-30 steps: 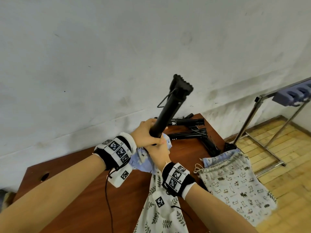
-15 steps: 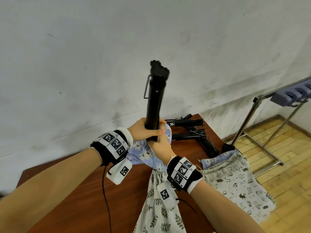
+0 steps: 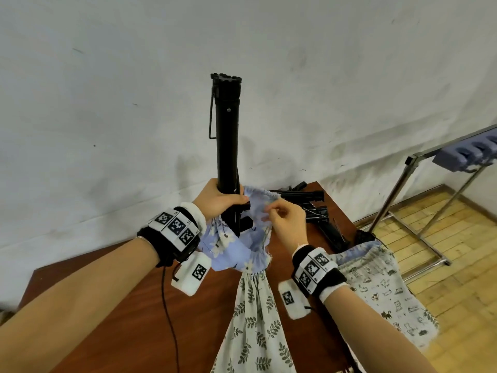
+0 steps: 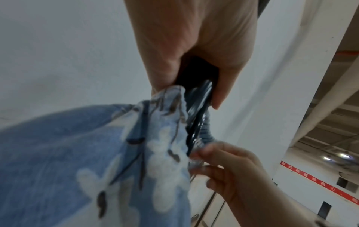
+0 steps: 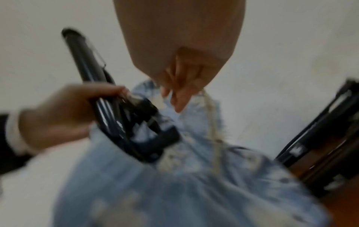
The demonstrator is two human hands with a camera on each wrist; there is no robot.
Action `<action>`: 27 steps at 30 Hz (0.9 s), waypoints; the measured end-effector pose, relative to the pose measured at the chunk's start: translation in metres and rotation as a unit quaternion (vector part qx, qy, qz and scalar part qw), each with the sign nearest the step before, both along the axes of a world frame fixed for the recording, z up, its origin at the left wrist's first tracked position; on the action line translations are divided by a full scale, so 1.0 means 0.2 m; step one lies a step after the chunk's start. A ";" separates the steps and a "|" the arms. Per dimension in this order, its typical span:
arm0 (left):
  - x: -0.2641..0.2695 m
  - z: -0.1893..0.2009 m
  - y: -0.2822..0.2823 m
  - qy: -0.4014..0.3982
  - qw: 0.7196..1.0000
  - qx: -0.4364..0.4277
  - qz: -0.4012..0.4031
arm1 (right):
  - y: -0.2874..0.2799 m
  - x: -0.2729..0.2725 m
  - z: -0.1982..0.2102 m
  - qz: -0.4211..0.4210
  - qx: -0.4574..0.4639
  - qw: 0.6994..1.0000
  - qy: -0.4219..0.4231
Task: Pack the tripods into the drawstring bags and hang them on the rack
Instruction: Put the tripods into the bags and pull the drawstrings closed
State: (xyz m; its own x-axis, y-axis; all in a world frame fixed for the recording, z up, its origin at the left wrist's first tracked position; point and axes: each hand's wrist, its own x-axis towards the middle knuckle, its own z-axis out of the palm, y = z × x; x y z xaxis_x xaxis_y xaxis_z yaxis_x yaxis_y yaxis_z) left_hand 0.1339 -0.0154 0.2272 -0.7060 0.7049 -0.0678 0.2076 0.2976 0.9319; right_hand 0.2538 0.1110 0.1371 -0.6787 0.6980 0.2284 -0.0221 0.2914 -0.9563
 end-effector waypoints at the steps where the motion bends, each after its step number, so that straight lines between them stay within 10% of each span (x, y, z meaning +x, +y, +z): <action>1: 0.00 0.00 0.00 -0.004 1.000 0.003 0.001 | 0.00 0.03 -0.02 -0.050 0.042 0.998 -0.014; 7: 0.01 0.00 0.00 -0.006 1.000 0.019 -0.011 | -0.02 0.01 -0.21 0.027 0.003 0.966 -0.258; 10: -0.01 -0.03 -0.01 0.006 1.000 0.000 -0.015 | 0.03 0.00 -0.17 0.018 0.054 0.966 -0.251; 18: -0.05 -0.24 -0.01 0.053 0.994 -0.095 -0.028 | 0.08 -0.03 -0.01 0.123 -0.155 0.958 -0.206; 27: 0.03 -0.38 0.01 -0.033 0.994 -0.058 -0.082 | 0.16 0.02 0.02 0.063 0.082 0.946 -0.307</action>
State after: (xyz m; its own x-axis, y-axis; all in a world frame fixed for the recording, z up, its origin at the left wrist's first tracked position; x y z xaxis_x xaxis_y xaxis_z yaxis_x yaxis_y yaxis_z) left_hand 0.1393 -0.0142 0.1518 -0.5736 0.7948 -0.1981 0.2010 0.3710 0.9066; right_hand 0.2575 0.1428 0.1404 -0.7944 0.5914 -0.1382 0.4788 0.4697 -0.7417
